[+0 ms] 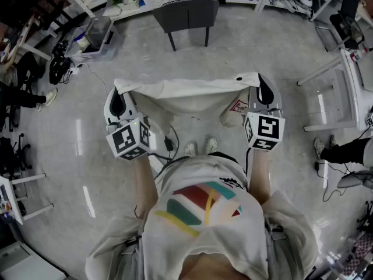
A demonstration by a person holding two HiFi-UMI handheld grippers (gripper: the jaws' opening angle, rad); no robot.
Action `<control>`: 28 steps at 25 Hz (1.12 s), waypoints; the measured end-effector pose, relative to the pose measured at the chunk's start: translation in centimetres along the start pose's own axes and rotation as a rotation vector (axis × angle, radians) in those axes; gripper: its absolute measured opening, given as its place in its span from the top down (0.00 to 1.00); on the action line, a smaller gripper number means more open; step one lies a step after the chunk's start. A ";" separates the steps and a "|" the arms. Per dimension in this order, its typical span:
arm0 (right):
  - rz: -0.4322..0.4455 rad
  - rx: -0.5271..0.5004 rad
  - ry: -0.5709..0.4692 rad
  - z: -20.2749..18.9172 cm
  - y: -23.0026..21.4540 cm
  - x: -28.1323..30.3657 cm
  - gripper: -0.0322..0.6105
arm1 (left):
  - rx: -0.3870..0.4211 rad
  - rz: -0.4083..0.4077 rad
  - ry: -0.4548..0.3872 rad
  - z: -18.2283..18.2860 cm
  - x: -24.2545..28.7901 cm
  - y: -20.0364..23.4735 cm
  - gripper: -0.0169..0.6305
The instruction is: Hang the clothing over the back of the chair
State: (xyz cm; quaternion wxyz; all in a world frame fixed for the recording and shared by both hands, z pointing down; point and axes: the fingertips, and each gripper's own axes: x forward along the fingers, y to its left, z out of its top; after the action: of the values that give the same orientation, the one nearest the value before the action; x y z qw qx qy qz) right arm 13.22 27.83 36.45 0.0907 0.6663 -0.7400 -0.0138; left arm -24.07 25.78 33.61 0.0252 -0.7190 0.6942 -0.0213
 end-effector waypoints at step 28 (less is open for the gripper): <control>-0.030 -0.013 0.000 -0.5 -3.6 0.2 0.93 | 0.029 0.032 -0.008 0.9 -0.3 -1.4 0.94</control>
State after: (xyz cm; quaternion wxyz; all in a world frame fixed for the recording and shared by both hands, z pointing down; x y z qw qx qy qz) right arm 16.85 27.27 36.48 0.0949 0.6767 -0.7299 -0.0198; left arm -22.64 26.11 32.78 0.0388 -0.7076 0.7050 -0.0284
